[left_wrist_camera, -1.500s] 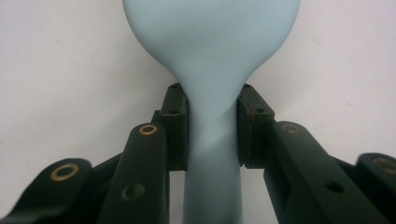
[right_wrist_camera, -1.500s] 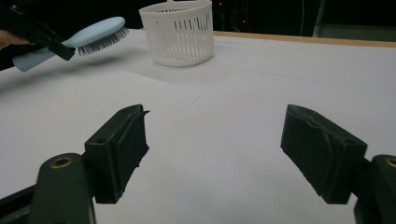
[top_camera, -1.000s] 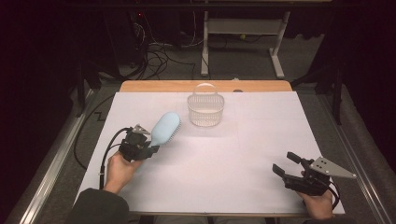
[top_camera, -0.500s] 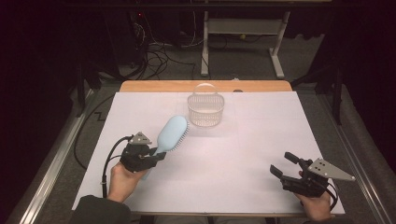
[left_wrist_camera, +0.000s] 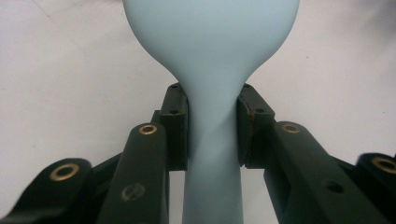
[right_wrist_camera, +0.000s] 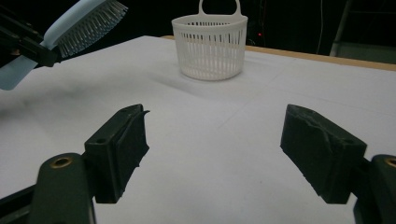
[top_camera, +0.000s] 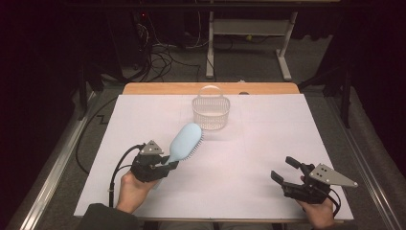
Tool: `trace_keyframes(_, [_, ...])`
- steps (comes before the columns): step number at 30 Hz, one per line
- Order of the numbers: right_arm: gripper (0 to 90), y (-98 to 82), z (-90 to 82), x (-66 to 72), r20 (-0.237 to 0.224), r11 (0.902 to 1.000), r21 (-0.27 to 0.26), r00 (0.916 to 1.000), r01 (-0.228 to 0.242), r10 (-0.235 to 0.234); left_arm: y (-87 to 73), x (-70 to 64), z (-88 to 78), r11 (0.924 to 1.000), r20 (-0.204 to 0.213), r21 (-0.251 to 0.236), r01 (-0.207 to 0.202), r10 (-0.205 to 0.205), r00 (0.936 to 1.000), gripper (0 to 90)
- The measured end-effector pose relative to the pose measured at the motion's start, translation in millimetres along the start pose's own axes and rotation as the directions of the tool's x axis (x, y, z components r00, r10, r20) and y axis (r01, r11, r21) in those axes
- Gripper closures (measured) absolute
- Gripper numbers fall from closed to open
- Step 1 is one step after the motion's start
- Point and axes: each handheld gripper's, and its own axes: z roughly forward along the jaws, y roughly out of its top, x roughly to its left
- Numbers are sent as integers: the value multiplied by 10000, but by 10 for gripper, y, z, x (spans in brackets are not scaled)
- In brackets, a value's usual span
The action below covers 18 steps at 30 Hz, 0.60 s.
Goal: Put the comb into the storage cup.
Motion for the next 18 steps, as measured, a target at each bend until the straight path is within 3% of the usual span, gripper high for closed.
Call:
trace_keyframes(10, [227,22,116,117,-309,10000,-9,9995,27,-27,15,-105,55,9999,308,-89,-82,85,9995,673])
trace_keyframes(18, [224,30,253,255,-825,9999,151,9966,18,-5,32,-200,106,9998,586,-83,-202,207,9981,673])
